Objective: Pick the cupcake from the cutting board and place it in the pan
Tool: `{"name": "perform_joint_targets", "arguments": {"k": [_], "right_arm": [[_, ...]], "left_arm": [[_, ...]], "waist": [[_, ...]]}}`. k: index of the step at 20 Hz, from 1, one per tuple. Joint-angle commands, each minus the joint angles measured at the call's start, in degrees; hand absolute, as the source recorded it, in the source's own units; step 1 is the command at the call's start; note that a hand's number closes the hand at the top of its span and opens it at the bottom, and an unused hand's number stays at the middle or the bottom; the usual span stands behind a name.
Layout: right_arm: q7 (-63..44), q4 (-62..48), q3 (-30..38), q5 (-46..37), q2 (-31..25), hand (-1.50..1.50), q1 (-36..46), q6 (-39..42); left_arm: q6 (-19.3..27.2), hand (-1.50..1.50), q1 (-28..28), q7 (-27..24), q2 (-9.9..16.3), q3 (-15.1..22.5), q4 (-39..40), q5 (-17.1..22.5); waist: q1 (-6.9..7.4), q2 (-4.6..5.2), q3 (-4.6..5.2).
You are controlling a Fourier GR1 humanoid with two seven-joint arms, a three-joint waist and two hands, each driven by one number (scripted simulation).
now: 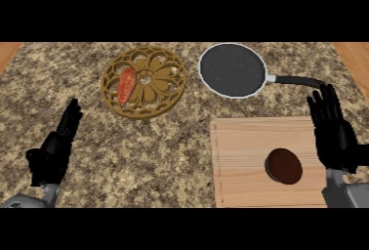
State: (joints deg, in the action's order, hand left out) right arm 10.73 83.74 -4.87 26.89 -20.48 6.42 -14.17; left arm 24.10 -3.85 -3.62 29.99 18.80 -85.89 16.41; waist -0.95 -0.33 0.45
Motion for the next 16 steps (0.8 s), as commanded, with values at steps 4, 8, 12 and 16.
{"name": "perform_joint_targets", "arguments": {"k": [4,8,12,16], "right_arm": [[-6.21,0.18,-8.61,-16.06,-11.83,1.5,8.78,0.53],[-5.8,-2.4,-11.62,-35.88,-26.64,1.5,10.29,-3.64],[-4.98,3.45,-15.34,-43.18,-17.69,-1.5,7.91,-14.73],[-17.22,11.96,-22.03,-50.88,-22.09,-1.5,7.67,-7.35]], "left_arm": [[-7.85,0.0,-1.75,1.77,-5.16,2.23,0.52,6.27],[-9.84,0.0,-2.97,5.63,-7.8,4.88,-1.19,8.99],[-11.08,0.0,-1.38,8.22,-9.74,5.46,-3.34,11.72],[-12.05,0.0,-0.66,10.17,-7.63,2.69,-4.89,13.19]], "waist": [[2.18,0.67,-0.04],[0.84,0.56,0.89],[0.74,0.03,-0.38],[0.77,-0.09,-0.29]]}}
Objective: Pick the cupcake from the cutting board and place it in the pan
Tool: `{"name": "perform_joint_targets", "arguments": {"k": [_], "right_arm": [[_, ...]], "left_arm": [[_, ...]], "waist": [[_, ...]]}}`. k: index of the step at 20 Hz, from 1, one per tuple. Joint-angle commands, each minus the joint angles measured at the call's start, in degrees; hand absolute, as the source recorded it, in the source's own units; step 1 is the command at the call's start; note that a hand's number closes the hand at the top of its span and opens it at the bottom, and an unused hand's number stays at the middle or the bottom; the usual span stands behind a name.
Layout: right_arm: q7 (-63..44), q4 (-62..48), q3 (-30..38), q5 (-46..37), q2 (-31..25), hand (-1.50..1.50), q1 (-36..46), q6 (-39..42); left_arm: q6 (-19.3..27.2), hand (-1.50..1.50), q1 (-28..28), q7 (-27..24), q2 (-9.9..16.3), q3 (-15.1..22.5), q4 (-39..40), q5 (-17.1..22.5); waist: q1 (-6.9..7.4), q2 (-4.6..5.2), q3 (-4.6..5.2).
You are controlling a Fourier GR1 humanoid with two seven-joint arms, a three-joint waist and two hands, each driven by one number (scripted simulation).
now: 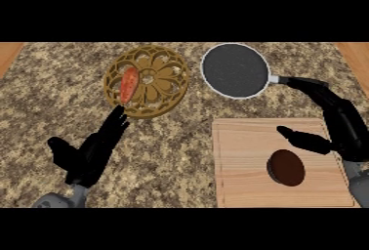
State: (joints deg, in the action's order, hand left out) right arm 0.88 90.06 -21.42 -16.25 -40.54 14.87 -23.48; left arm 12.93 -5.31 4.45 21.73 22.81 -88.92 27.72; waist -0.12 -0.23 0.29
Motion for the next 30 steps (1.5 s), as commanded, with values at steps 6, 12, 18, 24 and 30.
{"name": "perform_joint_targets", "arguments": {"k": [6,12,18,24,30], "right_arm": [[-25.86,2.26,-15.01,-15.57,-10.1,-1.5,2.82,22.22],[-44.82,5.53,-21.68,-17.1,-8.61,-1.5,9.97,44.12],[-63.56,2.18,-26.74,-11.61,4.17,-1.5,13.64,62.37],[-75.42,-1.6,-27.05,-10.17,15.16,-1.5,13.95,66.35],[-76.99,-6.37,-27.44,-13.79,19.21,-1.5,15.12,65.17]], "left_arm": [[-1.65,0.0,-2.38,2.13,-0.77,-0.04,1.43,1.05],[-1.39,0.0,-3.74,1.84,-2.1,0.8,2.24,0.03],[-2.15,0.0,-3.67,1.39,-2.36,0.81,2.49,-0.12],[-1.33,0.0,-4.01,4.15,-2.4,-0.67,1.41,0.94],[-3.22,0.0,-2.22,0.94,-1.77,-2.53,3.33,0.66]], "waist": [[0.45,0.0,0.38],[2.01,0.17,0.41],[2.64,0.47,0.14],[0.57,0.03,-0.09],[0.22,0.13,-0.14]]}}
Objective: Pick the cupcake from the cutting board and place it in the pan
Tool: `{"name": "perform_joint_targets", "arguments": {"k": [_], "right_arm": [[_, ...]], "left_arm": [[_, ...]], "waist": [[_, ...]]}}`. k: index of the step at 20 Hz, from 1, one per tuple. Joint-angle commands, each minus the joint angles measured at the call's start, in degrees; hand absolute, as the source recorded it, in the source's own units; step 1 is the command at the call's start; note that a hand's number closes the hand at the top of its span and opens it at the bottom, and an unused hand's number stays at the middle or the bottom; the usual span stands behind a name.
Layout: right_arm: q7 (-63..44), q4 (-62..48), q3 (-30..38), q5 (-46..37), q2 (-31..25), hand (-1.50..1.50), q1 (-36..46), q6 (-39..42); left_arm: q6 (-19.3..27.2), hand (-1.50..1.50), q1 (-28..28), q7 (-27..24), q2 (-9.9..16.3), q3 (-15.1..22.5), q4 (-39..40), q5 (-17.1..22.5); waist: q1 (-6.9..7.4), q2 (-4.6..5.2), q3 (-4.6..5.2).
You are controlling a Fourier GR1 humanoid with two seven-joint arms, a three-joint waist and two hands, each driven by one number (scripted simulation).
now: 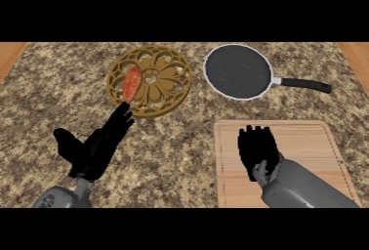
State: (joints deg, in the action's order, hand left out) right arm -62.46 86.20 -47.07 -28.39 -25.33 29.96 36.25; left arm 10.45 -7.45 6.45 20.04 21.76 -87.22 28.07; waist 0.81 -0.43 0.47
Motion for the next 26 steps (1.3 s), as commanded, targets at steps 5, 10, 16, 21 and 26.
{"name": "perform_joint_targets", "arguments": {"k": [5,10,16,21,26], "right_arm": [[-15.81,-3.29,-3.81,-5.86,5.99,-1.5,-0.57,6.55],[-13.7,-3.99,-1.63,-7.86,2.85,-1.5,-1.82,9.51],[-9.54,0.1,0.17,-11.88,-0.45,-1.5,-7.06,9.73],[-10.46,-0.09,2.42,-15.93,3.53,-1.5,-7.31,11.78],[5.96,-0.9,4.51,-22.21,-3.87,1.5,-6.4,9.6]], "left_arm": [[0.93,0.0,-2.27,-0.84,-2.8,-0.59,3.67,-1.19],[-0.56,0.0,-0.45,0.8,-0.46,-1.49,0.53,-0.55],[-0.01,0.0,1.06,1.05,-1.95,-1.51,-0.65,-1.5],[-0.68,0.0,1.2,1.96,-1.67,-2.65,-1.06,-2.06],[-0.15,0.0,1.73,2.03,-4.97,-2.01,-1.94,-4.76]], "waist": [[-1.7,0.23,-0.3],[-1.16,0.18,-0.38],[-1.34,0.13,-0.44],[-0.98,0.24,-0.44],[-0.68,0.4,-0.48]]}}
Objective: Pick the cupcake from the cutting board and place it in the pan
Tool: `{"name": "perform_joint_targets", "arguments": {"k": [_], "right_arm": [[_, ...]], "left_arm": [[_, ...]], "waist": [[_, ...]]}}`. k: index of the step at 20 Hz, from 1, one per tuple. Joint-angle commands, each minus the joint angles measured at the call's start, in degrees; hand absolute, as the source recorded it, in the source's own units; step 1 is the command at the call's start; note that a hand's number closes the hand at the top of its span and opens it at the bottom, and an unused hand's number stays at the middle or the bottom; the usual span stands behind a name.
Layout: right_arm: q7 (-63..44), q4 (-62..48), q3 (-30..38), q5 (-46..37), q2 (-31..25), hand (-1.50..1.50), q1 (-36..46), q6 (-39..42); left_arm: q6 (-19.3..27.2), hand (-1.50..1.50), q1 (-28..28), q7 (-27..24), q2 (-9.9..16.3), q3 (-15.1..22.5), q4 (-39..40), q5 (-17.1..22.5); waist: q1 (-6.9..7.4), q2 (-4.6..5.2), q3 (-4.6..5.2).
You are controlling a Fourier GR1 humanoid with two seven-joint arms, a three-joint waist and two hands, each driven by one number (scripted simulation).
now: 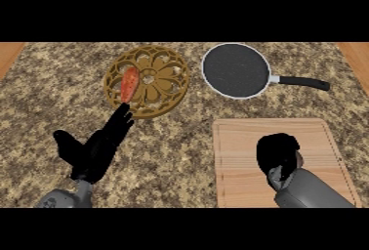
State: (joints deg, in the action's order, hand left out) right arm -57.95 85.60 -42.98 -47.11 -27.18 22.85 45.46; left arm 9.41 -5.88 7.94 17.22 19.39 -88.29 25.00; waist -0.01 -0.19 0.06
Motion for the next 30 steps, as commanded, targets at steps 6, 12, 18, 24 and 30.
{"name": "perform_joint_targets", "arguments": {"k": [6,12,18,24,30], "right_arm": [[7.89,-3.94,-2.55,-12.75,-1.01,1.5,1.14,-1.96],[16.64,5.49,-2.8,-6.12,10.3,1.5,0.83,-10.03],[20.74,10.41,-4.3,-9.07,18.83,1.5,0.65,-25.97],[22.25,20.13,1.71,-12.51,18.16,1.5,0.82,-38.5],[26.89,26.17,10.16,-2.15,21.25,1.5,-4.06,-44.83]], "left_arm": [[-3.73,0.0,1.7,-0.52,-1.44,-2.95,-0.08,-1.29],[-2.61,0.0,-0.65,1.77,-2.09,-2.37,0.18,-1.4],[-2.54,0.0,-0.93,1.27,-1.92,-3.19,1.17,-2.0],[-2.14,0.0,1.33,1.92,-2.21,-2.01,-1.84,-2.68],[-2.58,0.0,-0.56,-0.68,-3.67,-3.52,3.64,-3.44]], "waist": [[0.27,0.2,-0.06],[0.97,0.43,-0.25],[0.38,0.28,-0.16],[-0.04,-0.05,-0.14],[-0.43,0.35,-0.1]]}}
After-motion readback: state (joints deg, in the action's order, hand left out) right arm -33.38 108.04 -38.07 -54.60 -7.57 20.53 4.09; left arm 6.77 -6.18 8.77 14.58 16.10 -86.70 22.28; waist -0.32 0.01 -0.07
